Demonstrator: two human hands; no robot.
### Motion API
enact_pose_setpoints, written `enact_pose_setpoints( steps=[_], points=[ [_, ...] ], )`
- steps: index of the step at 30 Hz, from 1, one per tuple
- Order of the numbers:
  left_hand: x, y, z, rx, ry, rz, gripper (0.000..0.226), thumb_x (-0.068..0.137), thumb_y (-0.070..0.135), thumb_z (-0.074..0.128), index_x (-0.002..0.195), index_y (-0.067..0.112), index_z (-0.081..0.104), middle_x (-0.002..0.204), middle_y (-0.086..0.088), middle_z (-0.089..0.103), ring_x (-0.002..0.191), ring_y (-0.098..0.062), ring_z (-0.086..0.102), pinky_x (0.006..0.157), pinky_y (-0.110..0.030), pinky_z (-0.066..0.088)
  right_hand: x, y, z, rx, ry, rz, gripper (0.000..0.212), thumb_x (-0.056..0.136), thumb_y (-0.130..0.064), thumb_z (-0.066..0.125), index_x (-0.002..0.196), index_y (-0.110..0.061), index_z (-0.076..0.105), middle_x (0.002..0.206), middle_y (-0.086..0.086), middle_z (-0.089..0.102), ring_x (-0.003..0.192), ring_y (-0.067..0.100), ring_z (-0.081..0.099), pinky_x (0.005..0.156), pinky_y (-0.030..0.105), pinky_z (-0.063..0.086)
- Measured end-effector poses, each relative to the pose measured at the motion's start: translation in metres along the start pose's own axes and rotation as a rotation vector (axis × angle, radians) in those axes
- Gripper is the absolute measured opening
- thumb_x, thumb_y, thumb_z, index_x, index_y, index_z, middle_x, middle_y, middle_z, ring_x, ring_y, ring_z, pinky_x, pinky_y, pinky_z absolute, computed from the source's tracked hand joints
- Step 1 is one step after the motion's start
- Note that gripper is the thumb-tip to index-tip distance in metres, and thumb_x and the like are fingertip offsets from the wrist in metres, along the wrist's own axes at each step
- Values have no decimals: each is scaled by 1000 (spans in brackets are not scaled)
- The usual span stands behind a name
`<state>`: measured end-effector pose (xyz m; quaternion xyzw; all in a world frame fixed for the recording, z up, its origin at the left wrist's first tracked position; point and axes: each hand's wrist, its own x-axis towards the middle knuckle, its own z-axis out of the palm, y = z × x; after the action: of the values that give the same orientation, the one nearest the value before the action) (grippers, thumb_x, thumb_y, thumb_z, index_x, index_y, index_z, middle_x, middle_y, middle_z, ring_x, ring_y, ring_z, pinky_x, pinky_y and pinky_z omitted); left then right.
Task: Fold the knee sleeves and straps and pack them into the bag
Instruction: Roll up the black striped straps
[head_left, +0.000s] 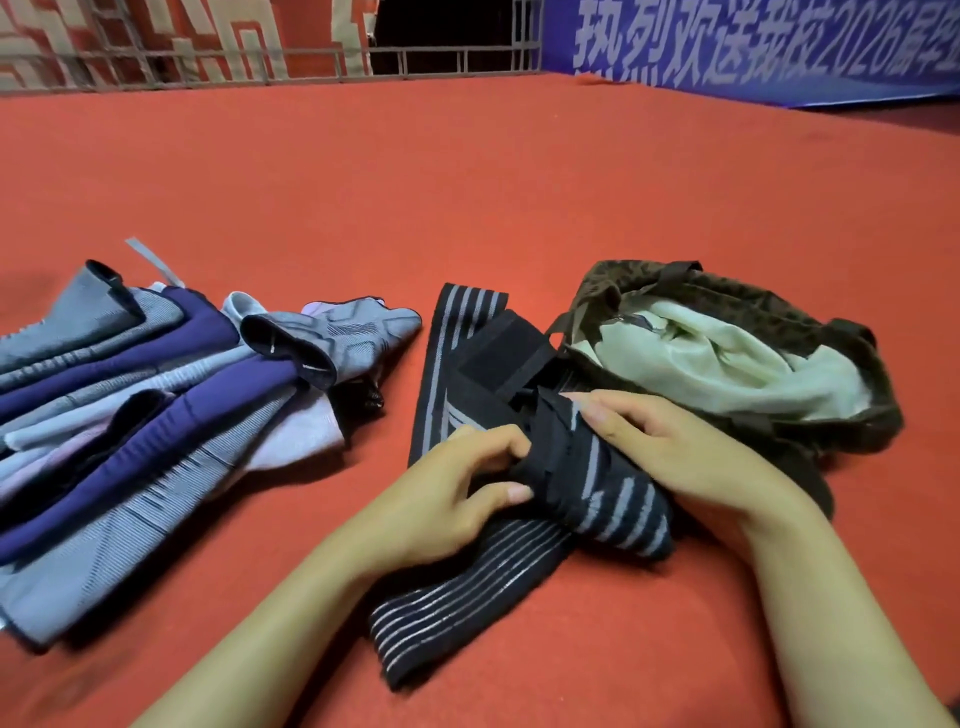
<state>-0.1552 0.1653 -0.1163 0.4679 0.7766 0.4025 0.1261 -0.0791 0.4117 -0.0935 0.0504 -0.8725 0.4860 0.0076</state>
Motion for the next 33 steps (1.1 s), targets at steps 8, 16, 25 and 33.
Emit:
enact_pose_setpoints(
  steps=[8,16,25,33],
  points=[
    [1,1,15,17,17,-79,64,91,27,81,131,31,32,138,30,45,131,7,52,114,-30,43,-14,-7,-10,158,73,-58,41,102,-45,53,79,-13,62,76,-5,58,74,7,52,68,27,44],
    [9,-5,22,518,15,-82,41,108,48,43,144,37,56,152,30,49,138,3,45,109,-40,34,-41,4,-56,553,540,-40,37,109,-40,46,90,-15,64,74,-7,71,65,5,67,59,17,56],
    [4,-13,12,632,54,-155,66,90,77,40,145,43,51,137,22,61,131,-2,45,110,-37,37,-60,0,-59,-190,-82,222,40,95,-56,52,71,-27,67,68,-14,60,67,-1,55,67,20,45],
    [3,-22,-9,703,231,-289,52,92,58,63,142,44,57,115,5,70,124,-20,53,99,-46,49,-58,10,-76,-477,117,462,64,72,-83,41,73,-24,66,61,-10,64,67,14,62,73,42,52]
  ],
)
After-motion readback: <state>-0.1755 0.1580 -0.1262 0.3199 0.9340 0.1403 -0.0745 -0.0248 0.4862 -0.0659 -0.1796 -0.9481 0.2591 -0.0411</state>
